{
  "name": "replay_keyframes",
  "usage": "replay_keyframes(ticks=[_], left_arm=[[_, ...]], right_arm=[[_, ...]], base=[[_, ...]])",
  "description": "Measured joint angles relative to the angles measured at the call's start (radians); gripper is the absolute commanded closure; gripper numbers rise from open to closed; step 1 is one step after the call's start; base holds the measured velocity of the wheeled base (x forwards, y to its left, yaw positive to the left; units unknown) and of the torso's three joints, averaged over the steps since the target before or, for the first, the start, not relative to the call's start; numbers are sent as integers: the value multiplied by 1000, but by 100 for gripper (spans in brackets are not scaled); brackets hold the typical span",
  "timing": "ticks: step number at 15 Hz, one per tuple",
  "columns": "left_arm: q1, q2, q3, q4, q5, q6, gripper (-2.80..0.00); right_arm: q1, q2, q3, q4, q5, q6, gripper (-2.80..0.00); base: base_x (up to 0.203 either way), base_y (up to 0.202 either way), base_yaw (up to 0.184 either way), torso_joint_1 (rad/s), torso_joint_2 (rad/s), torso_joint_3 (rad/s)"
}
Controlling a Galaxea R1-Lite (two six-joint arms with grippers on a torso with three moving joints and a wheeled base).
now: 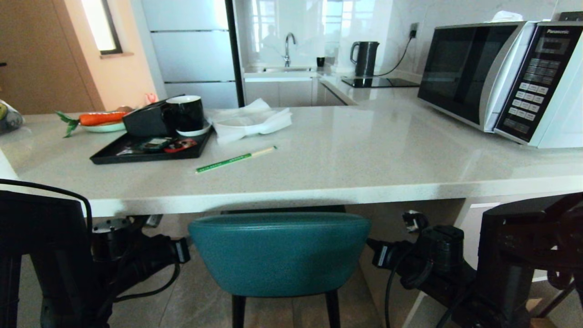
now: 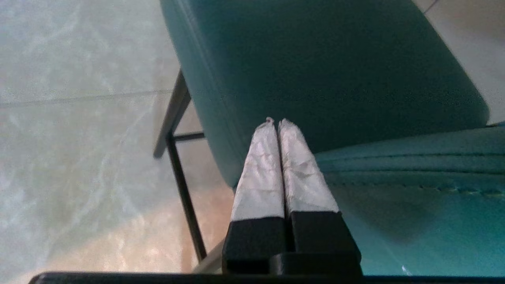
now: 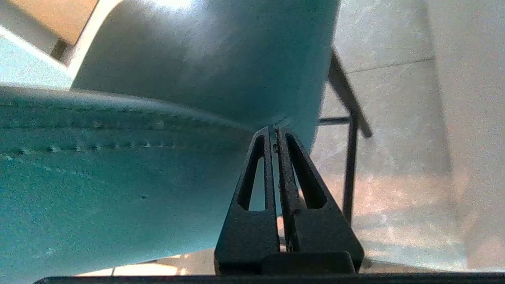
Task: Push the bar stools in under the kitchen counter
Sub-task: Pull the blue chair out from under the dining table
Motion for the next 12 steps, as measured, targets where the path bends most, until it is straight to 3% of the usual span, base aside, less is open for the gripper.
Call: replay_keyframes(ticks=[6, 9, 12], left_arm=[[-10, -92, 215, 4, -15, 1, 0], [-23, -101, 229, 6, -4, 7, 0], [-45, -81, 233, 7, 53, 12, 0]], right_arm=[[66, -42, 133, 0, -1, -1, 0], [74, -49, 131, -1, -21, 13, 0], [77, -42, 125, 0, -65, 28, 0]], base=[[0, 0, 0, 0, 0, 0], [0, 0, 0, 0, 0, 0], [0, 0, 0, 0, 0, 0]])
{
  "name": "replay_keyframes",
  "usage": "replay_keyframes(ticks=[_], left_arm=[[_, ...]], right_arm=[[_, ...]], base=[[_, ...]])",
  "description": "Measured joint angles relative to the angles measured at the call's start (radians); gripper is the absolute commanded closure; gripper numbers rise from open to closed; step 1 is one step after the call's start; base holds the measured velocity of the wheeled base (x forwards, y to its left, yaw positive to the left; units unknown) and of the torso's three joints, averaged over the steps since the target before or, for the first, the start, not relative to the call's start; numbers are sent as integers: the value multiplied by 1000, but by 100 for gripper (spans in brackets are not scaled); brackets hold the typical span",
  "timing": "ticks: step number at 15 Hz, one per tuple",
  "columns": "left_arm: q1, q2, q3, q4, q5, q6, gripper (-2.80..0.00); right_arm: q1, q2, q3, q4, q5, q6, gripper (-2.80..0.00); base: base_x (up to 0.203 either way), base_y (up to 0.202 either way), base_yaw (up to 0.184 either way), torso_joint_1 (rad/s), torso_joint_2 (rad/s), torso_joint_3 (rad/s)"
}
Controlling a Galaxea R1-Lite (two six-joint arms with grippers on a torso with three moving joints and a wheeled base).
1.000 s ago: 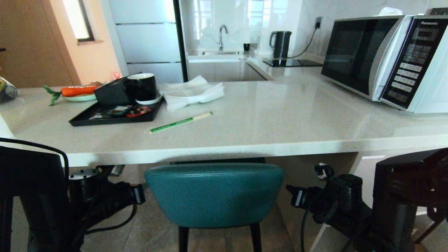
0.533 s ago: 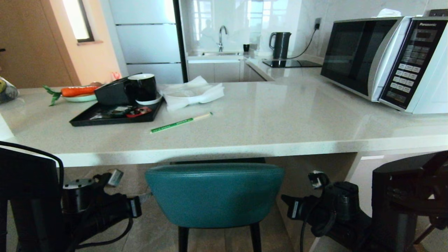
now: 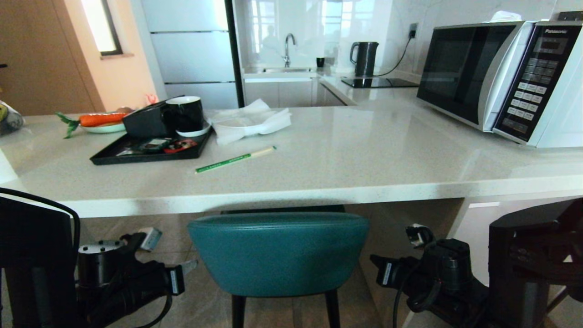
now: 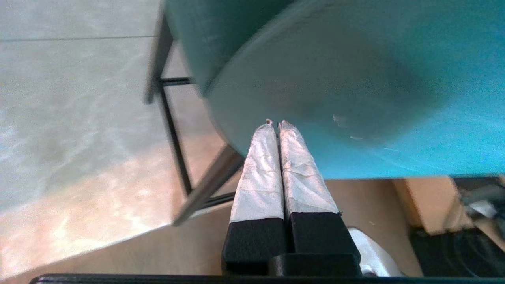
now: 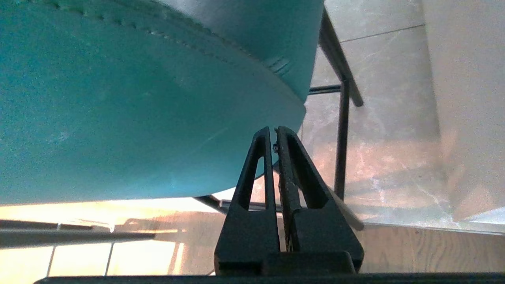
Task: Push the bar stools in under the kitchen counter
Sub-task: Pull the blue chair out from under the dining table
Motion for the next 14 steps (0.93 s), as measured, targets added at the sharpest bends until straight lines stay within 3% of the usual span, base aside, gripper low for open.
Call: replay_keyframes(ticks=[10, 14], left_arm=[[-1, 2, -6, 0, 6, 4, 0], [-5, 3, -8, 0, 6, 5, 0]], right_arm=[[38, 5, -10, 0, -24, -5, 0], [39, 8, -12, 0, -26, -5, 0]], base=[[0, 0, 0, -1, 2, 3], [0, 0, 0, -132, 341, 214]])
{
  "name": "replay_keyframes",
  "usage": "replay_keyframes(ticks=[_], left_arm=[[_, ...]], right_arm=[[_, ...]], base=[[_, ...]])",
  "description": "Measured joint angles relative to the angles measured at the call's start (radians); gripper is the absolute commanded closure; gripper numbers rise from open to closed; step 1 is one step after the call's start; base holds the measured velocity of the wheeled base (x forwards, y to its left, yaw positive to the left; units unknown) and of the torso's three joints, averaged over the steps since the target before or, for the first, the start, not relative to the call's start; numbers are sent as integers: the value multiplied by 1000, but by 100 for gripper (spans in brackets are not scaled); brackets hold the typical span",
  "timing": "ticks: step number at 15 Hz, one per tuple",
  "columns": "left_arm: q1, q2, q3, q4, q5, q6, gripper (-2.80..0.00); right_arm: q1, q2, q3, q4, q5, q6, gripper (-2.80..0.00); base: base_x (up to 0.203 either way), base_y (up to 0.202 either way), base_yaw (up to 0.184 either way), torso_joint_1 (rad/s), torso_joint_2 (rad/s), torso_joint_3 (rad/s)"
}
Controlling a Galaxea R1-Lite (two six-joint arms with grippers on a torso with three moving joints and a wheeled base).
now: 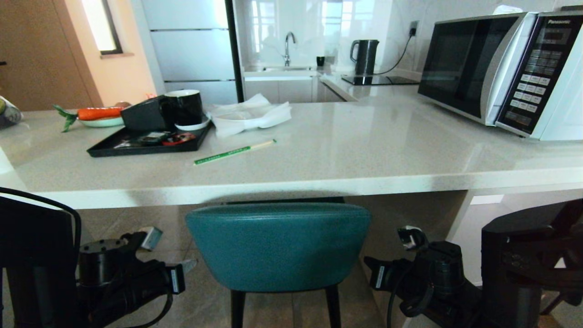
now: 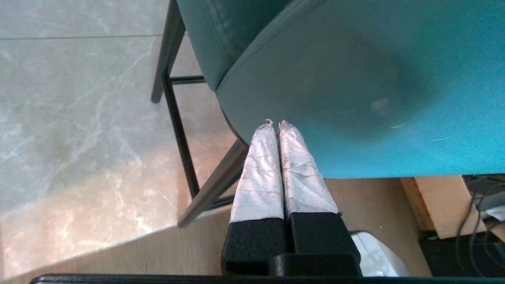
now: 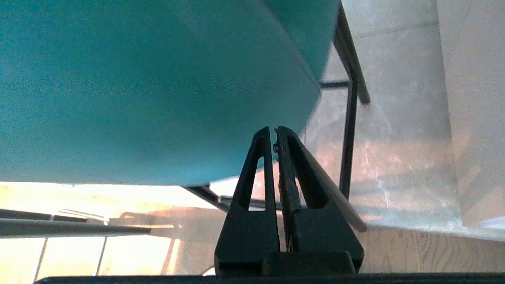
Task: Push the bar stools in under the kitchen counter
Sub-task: Pull the blue chair out from under the dining table
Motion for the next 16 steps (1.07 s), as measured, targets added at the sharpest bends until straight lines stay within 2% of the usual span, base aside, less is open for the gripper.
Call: replay_keyframes(ticks=[6, 10, 16], left_arm=[[-7, -13, -4, 0, 2, 0, 0], [7, -78, -54, 0, 26, -2, 0], [25, -144, -199, 0, 36, -9, 0]], right_arm=[[0, 10, -11, 1, -6, 1, 0], [-29, 8, -29, 0, -54, 0, 0], [-105, 0, -157, 0, -56, -52, 0]], base=[[0, 0, 0, -141, 413, 264], [0, 0, 0, -24, 74, 54], [0, 0, 0, 0, 4, 2]])
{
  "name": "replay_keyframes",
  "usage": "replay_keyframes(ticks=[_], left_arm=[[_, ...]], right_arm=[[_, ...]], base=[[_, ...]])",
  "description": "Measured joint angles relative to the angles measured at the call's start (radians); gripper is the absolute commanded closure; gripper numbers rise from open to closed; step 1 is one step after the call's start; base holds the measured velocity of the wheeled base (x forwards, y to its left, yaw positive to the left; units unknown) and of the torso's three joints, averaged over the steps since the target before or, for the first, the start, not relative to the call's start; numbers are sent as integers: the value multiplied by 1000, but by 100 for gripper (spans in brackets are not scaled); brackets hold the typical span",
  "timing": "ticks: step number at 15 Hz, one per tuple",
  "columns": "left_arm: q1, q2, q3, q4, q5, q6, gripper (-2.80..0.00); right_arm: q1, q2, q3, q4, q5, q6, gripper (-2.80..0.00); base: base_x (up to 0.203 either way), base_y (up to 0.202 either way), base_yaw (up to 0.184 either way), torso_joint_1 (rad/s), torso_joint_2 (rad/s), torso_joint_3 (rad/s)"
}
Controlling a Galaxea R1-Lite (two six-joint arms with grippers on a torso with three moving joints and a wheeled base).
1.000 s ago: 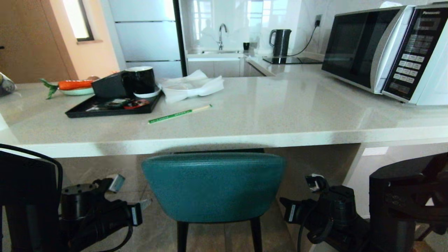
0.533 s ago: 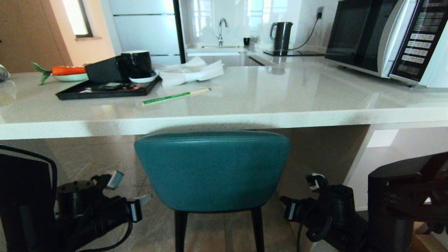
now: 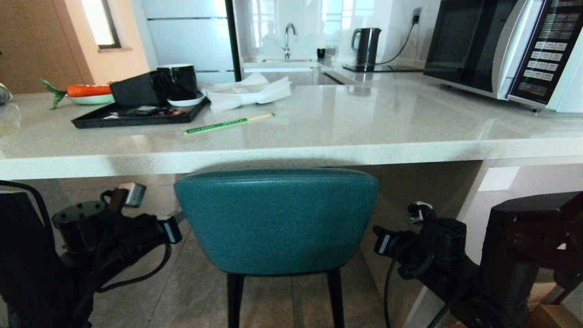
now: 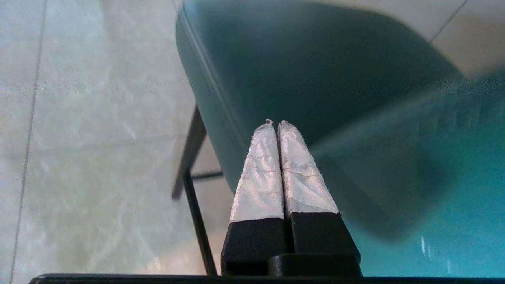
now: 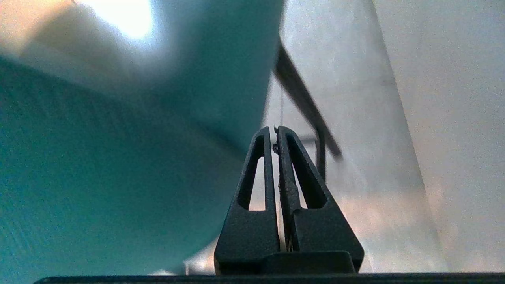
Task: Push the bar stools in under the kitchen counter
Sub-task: Pull the blue chair out from under the dining table
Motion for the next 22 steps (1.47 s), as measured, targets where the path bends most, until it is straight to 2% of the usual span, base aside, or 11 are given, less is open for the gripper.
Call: replay_keyframes(ticks=[13, 15, 18, 22], left_arm=[[-12, 99, -172, 1, 7, 4, 0], [-10, 116, -211, 2, 38, 4, 0], [-11, 147, -261, 2, 43, 18, 0], [-16, 154, -228, -6, 41, 19, 0]], right_arm=[[-18, 22, -252, 6, 9, -104, 0], [-6, 17, -259, 1, 17, -104, 0], [17, 0, -231, -2, 72, -104, 0], [29, -3, -215, -3, 80, -106, 0]], base=[[0, 0, 0, 0, 0, 0], [0, 0, 0, 0, 0, 0], [0, 0, 0, 0, 0, 0], [0, 0, 0, 0, 0, 0]])
